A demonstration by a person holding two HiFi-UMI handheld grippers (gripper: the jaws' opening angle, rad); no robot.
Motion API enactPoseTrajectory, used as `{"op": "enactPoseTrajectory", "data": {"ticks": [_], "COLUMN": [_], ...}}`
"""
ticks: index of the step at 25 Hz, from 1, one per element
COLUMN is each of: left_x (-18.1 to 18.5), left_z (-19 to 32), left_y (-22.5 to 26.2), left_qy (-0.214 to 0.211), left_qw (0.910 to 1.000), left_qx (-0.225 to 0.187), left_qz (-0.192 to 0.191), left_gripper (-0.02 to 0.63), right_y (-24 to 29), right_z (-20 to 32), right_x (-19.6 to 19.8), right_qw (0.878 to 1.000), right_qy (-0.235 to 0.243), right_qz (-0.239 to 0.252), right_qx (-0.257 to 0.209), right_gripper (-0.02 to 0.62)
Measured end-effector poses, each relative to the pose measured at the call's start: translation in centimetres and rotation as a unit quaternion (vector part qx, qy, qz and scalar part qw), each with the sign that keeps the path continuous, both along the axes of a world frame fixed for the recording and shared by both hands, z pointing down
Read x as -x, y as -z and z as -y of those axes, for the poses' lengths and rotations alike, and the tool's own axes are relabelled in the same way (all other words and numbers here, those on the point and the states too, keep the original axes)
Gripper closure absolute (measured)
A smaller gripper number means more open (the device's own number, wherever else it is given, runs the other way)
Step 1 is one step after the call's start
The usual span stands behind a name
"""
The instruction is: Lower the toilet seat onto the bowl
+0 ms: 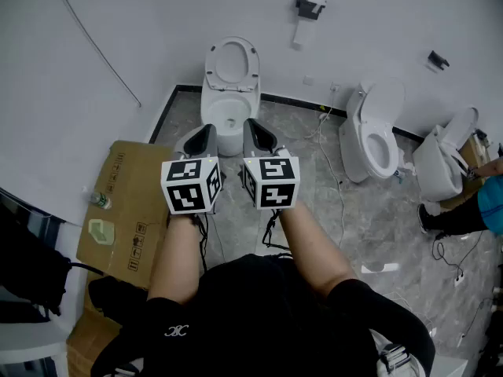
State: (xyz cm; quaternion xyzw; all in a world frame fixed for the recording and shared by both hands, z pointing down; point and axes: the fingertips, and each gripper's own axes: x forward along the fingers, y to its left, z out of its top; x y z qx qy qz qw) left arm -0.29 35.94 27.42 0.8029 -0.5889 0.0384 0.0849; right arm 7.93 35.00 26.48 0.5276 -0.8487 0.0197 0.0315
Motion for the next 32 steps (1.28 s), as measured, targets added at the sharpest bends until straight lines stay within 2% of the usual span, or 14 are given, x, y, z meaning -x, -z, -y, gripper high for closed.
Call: {"op": "enactPoseTrajectory", "data": {"ticks": [3,8,19,27,32], "left_x": [0.6,1.2,0.8,0.5,0.7], "left_z": [-0.5,-0.6,-0.7,1.8,5.0], "left_y": [-0.4,-0.8,-2.2,-3.3,-4.1], "left_qy": [-0.004,-0.013,-0.038,-0.041,-0.041], "left_qw": [1.0,0.9999,0.999,0.9985,0.9981], "left_qx": [0.002,0.007,0.024,0.035,0.04], "left_qz": [0.002,0.005,0.007,0.01,0.022], "left_gripper": [0.597,0.597,0.597,0.597,0.597], "right_y": [-0.5,-0.6,-1.9,-3.1,-3.9], "right_z": [-0.5,-1.0,-1.2,1.4,4.8], "right_x": [0.6,1.7,2.0,1.2,1.3], "right_qw": [1.0,0.999,0.999,0.999,0.999], "right_qy": [-0.003,0.011,-0.004,-0.013,-0.011], "right_qz": [0.002,0.036,0.025,0.028,0.036], "right_qx": [0.003,0.008,0.021,0.032,0.035], "right_gripper": [0.591,0.589,0.591,0.589,0.589]}}
